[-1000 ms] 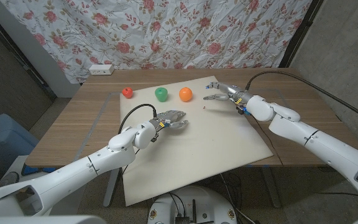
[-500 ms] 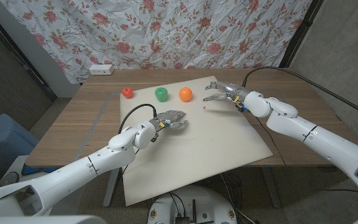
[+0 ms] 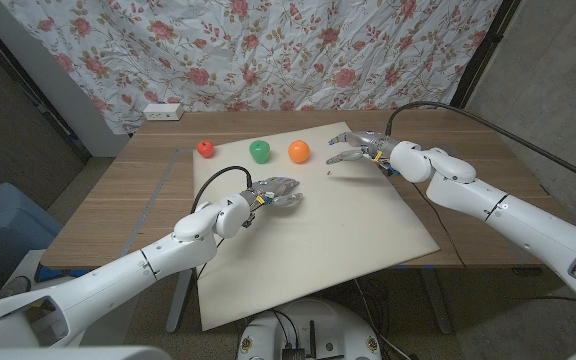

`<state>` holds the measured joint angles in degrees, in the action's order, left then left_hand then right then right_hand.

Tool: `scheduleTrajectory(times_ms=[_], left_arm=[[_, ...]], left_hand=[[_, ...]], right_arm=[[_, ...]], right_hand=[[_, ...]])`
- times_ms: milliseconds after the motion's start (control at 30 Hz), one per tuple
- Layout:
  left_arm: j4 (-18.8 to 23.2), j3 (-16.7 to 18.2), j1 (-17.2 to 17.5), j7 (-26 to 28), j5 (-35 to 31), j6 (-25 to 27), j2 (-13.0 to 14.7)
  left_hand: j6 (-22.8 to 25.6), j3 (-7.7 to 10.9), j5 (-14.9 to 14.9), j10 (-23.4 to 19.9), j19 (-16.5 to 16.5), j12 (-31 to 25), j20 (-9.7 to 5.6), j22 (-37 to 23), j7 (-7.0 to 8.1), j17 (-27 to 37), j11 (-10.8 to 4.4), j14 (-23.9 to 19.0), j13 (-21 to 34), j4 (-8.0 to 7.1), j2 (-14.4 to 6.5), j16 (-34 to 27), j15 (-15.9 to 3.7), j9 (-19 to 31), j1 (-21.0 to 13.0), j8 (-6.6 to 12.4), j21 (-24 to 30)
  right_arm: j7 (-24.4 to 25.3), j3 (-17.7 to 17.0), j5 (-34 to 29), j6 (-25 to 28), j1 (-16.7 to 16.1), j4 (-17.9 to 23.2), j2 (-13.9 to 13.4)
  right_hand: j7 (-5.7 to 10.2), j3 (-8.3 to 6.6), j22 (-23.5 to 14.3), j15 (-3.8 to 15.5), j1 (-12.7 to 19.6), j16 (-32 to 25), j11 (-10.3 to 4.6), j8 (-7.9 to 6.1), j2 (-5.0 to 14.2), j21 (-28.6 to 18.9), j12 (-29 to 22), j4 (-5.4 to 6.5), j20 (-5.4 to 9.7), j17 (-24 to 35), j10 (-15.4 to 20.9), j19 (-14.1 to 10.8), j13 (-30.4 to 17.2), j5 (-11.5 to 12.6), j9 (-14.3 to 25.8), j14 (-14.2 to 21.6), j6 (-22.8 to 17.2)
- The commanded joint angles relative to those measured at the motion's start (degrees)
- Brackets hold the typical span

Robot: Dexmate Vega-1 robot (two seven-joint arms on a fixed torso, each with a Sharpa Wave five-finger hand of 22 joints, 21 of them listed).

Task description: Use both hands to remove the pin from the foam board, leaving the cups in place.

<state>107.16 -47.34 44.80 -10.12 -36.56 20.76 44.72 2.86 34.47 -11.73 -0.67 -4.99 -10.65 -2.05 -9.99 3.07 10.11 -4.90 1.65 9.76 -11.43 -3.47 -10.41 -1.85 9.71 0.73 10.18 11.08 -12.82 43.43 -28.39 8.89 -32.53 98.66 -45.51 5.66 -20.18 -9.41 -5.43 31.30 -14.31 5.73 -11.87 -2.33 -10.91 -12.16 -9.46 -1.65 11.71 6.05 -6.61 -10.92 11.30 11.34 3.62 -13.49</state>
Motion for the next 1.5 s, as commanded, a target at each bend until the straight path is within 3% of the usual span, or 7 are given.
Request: scheduleTrajectory(times_ms=[33, 633, 967, 1500], left_arm=[[0.0, 0.09, -0.08, -0.74, 0.34, -0.69, 0.45], [0.7, 0.2, 0.13, -1.6, -0.04, 0.18, 0.63], [0.99, 0.25, 0.26, -1.88, -0.2, 0.62, 0.69], [0.65, 0.36, 0.06, -2.22, 0.14, 0.07, 0.78]], left_hand=[[0.05, -0.19, -0.21, -0.23, -0.27, -0.2, -4.45, -0.14, 0.48, 0.16, -0.31, 0.04, 0.15, 0.04, -7.62, -0.1, -3.63, 0.26, 0.12, 0.21, 0.22], [0.0, -0.07, -0.27, -0.28, -0.28, -0.2, -4.51, -0.1, 0.51, 0.12, -0.28, 0.11, 0.15, 0.11, -7.66, -0.07, -3.57, 0.26, 0.02, 0.18, 0.22], [-0.03, 0.0, -0.3, -0.34, -0.3, -0.22, -4.52, -0.08, 0.58, 0.1, -0.36, 0.15, 0.16, 0.14, -7.65, -0.06, -3.6, 0.26, -0.01, 0.17, 0.21], [-0.07, 0.12, -0.34, -0.37, -0.3, -0.22, -4.5, -0.06, 0.62, 0.08, -0.41, 0.22, 0.16, 0.17, -7.68, -0.03, -3.68, 0.27, -0.07, 0.16, 0.21]], right_arm=[[-3.16, 2.04, -4.96, 0.9, 1.78, -0.17, 0.31], [-3.68, 3.43, -8.69, 2.28, 2.26, -1.6, 2.12], [-3.42, 4.01, -9.8, 4.52, 1.66, -1.71, 3.04], [-1.12, 5.33, -12.2, 5.23, 1.25, -2.91, 3.9]], right_hand=[[0.76, -0.2, -0.16, 0.07, 0.32, -0.28, 0.0, -0.1, -0.43, -0.77, -0.4, 0.21, -0.03, 0.09, 1.07, -1.79, 0.0, 0.21, 0.2, 0.49, -0.15], [1.25, -0.69, -0.21, -0.52, 1.29, 0.29, -0.25, -2.45, -0.38, -0.66, -0.11, 0.04, -0.91, 0.21, 1.82, -3.1, -0.18, 0.52, 0.49, 0.21, -5.5], [2.74, -1.9, -0.2, 0.06, 4.44, 0.33, -0.53, -3.58, -0.92, -0.81, -0.04, -0.97, -1.17, 0.22, 2.62, -4.81, -0.31, 1.09, 0.77, 1.1, -7.55], [4.05, -3.36, -0.18, 1.0, 8.9, 0.28, -1.64, -5.1, -2.23, -0.83, -0.02, -1.27, -0.72, 0.33, 3.78, -6.79, -0.43, 0.64, 1.26, 2.39, -9.76]])
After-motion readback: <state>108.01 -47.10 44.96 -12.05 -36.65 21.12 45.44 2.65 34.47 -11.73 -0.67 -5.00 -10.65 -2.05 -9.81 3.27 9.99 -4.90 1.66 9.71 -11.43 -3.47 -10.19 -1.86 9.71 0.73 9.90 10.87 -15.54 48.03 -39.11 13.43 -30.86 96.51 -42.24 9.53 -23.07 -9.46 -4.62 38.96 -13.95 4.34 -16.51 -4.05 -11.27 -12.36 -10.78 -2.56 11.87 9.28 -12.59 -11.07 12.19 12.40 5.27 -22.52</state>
